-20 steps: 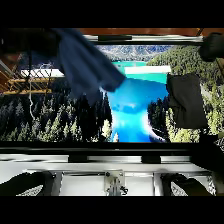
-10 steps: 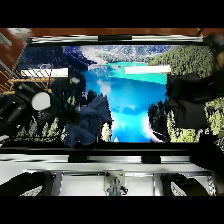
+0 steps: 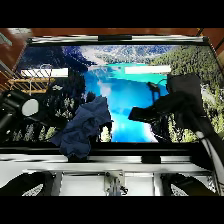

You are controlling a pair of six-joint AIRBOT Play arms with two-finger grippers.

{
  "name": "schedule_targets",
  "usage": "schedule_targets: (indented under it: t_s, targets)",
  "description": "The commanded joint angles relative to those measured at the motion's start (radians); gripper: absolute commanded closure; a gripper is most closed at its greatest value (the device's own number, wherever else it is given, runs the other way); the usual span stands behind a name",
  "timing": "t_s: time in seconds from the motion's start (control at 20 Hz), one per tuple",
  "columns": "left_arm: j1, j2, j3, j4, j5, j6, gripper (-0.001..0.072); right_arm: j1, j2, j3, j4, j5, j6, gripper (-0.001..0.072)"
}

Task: Fold the shirts.

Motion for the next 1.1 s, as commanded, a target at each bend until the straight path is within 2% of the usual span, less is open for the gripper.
schedule_targets:
  t_s: [0.0,0.1,0.25,0.45,0.7,0.85,0.95,1.0,1.05]
  targets:
    - [0.058,0.095,-0.097,-0.093,-0.017,-0.065,0.0073,0.086,-0.1,-0.023,0.069,0.185,-0.007,0.0081]
    - [0.062,0.196,-0.247,-0.202,0.035,-0.113,0.0073,0.088,-0.121,-0.023,0.094,0.204,-0.01,0.0081]
    - [0.061,0.316,-0.446,-0.385,0.116,-0.123,0.0073,0.089,-0.124,-0.023,0.114,0.267,-0.019,0.0081]
    - [0.062,0.335,-0.577,-0.396,0.248,-0.141,0.0073,0.104,-0.146,-0.023,0.147,0.315,-0.019,0.0081]
    - [0.062,0.274,-0.599,-0.396,0.465,-0.13,0.0088,0.195,-0.201,-0.023,0.173,0.396,-0.014,0.0081]
    - [0.062,0.229,-0.599,-0.396,0.524,-0.13,0.011,0.241,-0.241,-0.023,0.193,0.455,0.043,0.0081]
    - [0.062,0.192,-0.599,-0.396,0.524,-0.129,0.0408,0.263,-0.27,-0.023,0.196,0.469,0.062,0.0081]
    - [0.062,0.179,-0.599,-0.396,0.524,-0.117,0.0525,0.267,-0.283,-0.023,0.205,0.475,0.066,0.0081]
    - [0.062,0.175,-0.599,-0.396,0.523,-0.093,0.0604,0.267,-0.293,-0.023,0.221,0.476,0.066,0.0081]
